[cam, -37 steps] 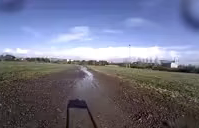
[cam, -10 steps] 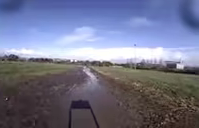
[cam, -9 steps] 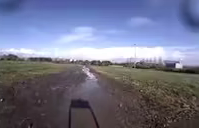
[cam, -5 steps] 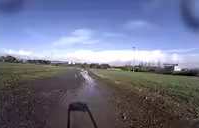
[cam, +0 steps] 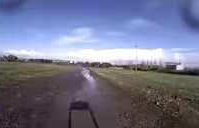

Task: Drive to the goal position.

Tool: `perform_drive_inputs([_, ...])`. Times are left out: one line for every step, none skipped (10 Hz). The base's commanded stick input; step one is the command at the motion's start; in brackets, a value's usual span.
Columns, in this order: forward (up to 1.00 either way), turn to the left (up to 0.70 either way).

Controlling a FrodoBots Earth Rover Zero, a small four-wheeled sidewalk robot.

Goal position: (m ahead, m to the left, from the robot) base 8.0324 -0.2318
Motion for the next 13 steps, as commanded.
perform_drive_inputs([0.7, 0.22])
perform_drive_inputs([0.7, 0.08])
perform_drive_inputs([0.51, 0.0])
perform_drive_inputs([0.17, 0.0])
perform_drive_inputs([0.0, 0.0])
perform_drive_inputs([0.0, 0.0])
perform_drive_inputs([0.0, 0.0])
perform_drive_inputs([0.0, 0.0])
perform_drive_inputs([0.0, 0.0])
perform_drive_inputs([0.0, 0.0])
perform_drive_inputs([0.0, 0.0])
perform_drive_inputs([0.0, 0.0])
perform_drive_inputs([0.0, 0.0])
